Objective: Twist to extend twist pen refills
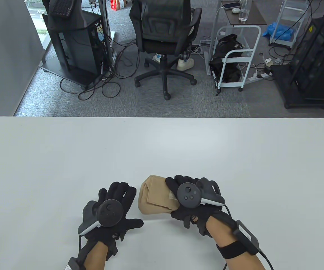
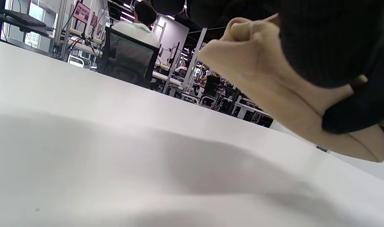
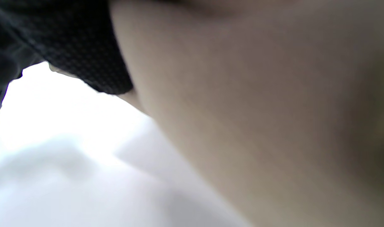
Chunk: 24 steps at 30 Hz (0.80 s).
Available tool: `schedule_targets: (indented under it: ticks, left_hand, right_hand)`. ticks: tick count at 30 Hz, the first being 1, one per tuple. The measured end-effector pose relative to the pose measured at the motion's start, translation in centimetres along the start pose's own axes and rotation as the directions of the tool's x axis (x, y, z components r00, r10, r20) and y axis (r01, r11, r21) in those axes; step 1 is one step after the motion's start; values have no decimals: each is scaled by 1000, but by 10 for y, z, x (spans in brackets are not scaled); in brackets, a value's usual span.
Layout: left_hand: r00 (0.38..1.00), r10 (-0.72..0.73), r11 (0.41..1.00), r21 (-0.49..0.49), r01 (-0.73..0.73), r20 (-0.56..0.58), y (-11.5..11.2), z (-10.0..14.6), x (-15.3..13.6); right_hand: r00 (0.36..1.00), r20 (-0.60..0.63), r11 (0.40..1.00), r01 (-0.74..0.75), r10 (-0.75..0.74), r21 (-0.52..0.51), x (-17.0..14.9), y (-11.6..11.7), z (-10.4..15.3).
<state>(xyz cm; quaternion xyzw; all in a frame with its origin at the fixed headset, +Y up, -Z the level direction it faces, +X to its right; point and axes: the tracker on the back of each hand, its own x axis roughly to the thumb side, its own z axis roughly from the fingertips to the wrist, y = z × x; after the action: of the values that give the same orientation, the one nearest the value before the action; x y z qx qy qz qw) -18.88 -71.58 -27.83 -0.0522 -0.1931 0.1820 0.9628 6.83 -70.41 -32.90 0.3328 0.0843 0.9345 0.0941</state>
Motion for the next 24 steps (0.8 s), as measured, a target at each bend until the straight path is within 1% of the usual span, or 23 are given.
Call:
schedule_targets:
  ticks: [5, 10, 14, 16, 21, 24]
  left_hand:
    - [1000, -8, 999, -41, 7, -21, -1, -1, -1]
    - [999, -9, 998, -62, 7, -32, -3, -1, -2]
    - [999, -9, 996, -84, 6, -35, -5, -3, -2]
    - [999, -10, 996, -92, 7, -37, -5, -3, -1]
    - [999, -10, 995, -102, 6, -44, -5, -3, -1]
    - [999, -6, 995, -104, 0, -51, -5, -3, -2]
  right_hand:
    - [999, 37, 997, -14, 12, 76, 6, 28, -12]
    - [999, 41, 991, -19, 14, 134, 6, 46, -19]
    - [999, 20, 971, -41, 38, 236, 3, 59, -24]
    - [1000, 13, 963, -27, 24, 270, 3, 62, -25]
    - [999, 5, 934, -49, 51, 353, 4, 63, -25]
    - [1000, -1, 939, -14, 16, 344, 6, 48, -21]
